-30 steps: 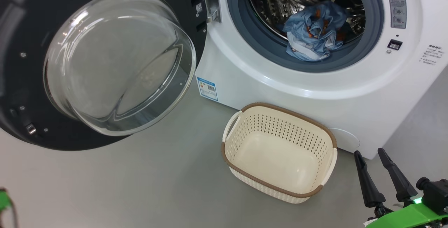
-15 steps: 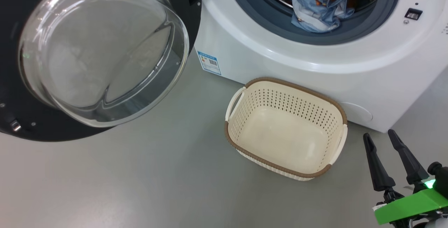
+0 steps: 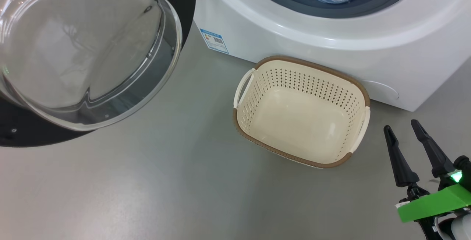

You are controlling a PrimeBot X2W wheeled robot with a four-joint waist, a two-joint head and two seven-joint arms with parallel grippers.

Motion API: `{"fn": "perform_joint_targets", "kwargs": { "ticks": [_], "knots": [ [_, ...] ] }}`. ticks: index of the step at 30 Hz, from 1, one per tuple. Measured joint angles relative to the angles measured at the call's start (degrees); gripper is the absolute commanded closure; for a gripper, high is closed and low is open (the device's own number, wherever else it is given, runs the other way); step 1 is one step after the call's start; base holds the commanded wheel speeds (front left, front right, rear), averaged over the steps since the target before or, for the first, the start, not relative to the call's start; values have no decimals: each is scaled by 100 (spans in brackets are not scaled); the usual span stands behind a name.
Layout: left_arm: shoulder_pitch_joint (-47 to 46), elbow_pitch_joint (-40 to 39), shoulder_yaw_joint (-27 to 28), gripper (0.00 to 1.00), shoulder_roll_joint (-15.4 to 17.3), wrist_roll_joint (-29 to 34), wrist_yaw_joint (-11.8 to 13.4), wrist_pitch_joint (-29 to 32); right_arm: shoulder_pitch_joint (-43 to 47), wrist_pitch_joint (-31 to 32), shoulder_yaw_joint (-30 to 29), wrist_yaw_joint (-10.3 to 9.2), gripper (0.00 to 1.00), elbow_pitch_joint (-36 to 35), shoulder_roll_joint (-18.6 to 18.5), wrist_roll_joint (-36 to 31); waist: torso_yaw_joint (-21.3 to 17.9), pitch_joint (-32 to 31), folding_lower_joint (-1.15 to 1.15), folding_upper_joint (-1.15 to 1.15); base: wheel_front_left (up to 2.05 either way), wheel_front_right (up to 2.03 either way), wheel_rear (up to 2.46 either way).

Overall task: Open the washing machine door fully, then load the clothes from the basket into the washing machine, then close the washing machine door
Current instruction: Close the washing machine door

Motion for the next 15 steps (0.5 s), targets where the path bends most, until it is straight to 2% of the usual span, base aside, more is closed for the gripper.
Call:
{"fn": "perform_joint_targets", "kwargs": {
  "ticks": [15],
  "knots": [
    [-179, 235, -441, 100, 200, -94, 1, 612, -142, 0, 64, 0, 0, -12, -52, -1, -72, 59, 0, 0, 0, 0, 0]
  ]
}}
